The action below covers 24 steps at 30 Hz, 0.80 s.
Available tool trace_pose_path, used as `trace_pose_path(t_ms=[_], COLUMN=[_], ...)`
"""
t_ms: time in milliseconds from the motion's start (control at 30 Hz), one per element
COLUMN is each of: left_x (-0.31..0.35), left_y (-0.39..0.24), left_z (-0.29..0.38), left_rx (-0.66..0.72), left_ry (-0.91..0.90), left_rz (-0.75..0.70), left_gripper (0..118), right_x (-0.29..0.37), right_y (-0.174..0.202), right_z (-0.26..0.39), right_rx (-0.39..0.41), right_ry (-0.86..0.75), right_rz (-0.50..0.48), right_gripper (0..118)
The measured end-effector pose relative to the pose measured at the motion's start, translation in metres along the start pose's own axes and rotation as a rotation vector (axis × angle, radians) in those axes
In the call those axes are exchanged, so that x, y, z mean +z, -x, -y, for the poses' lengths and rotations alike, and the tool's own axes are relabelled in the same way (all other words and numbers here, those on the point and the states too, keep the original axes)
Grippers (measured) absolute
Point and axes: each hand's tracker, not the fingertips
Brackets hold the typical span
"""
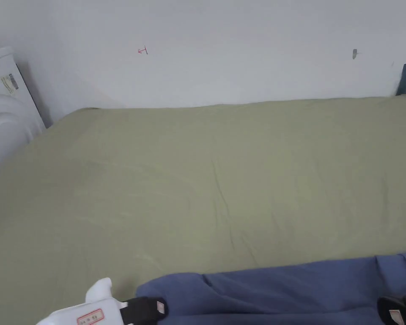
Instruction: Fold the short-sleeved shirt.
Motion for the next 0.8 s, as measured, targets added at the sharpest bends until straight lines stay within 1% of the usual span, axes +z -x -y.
trace_pose_path(t_ms=[33,67,133,200,267,300,367,400,433,533,567,633,667,700,800], left_x=[0.006,0.013,0.026,0.044,0.060,0.067,0.084,0.092,0.094,0.104,0.106,0.105,0.100,0.090,0.067], left_y=[0.010,0.013,0.012,-0.010,-0.020,-0.010,-0.004,-0.003,-0.025,-0.040,-0.023,-0.029,-0.037,-0.071,-0.113], left_z=[-0.008,-0.015,-0.029,-0.033,-0.046,-0.059,-0.079,-0.087,-0.076,-0.082,-0.098,-0.102,-0.102,-0.074,-0.051], left_rx=[-0.027,-0.071,-0.105,-0.152,-0.240,-0.288,-0.280,-0.298,-0.314,-0.380,-0.396,-0.447,-0.471,-0.505,-0.618], left_ry=[0.009,0.002,-0.005,-0.024,-0.066,-0.069,-0.099,-0.115,-0.127,-0.150,-0.141,-0.136,-0.118,-0.109,-0.072], left_rz=[-0.036,-0.038,-0.072,-0.110,-0.192,-0.243,-0.283,-0.321,-0.357,-0.494,-0.540,-0.549,-0.573,-0.591,-0.603], left_gripper=[4,4,4,4,4,4,4,4,4,4,4,4,4,4,4], right_x=[0.000,0.001,0.002,0.002,0.002,0.001,0.001,0.000,0.000,-0.001,-0.001,0.000,0.000,0.000,0.001], right_y=[0.000,0.000,-0.002,-0.006,-0.010,-0.012,-0.016,-0.018,-0.019,-0.022,-0.021,-0.020,-0.020,-0.021,-0.022], right_z=[-0.001,0.000,-0.001,-0.001,0.000,0.000,0.002,0.003,0.004,0.007,0.007,0.008,0.008,0.008,0.007], right_rx=[0.002,0.011,0.019,0.013,0.012,0.013,0.021,0.018,0.017,0.005,0.006,0.010,0.009,0.007,0.008], right_ry=[0.003,-0.001,0.003,0.008,0.015,0.021,0.027,0.029,0.031,0.038,0.040,0.041,0.042,0.041,0.041], right_rz=[0.001,0.013,0.022,0.030,0.045,0.061,0.081,0.089,0.093,0.090,0.091,0.090,0.088,0.087,0.084], right_gripper=[0,0,0,0,0,0,0,0,0,0,0,0,0,0,0])
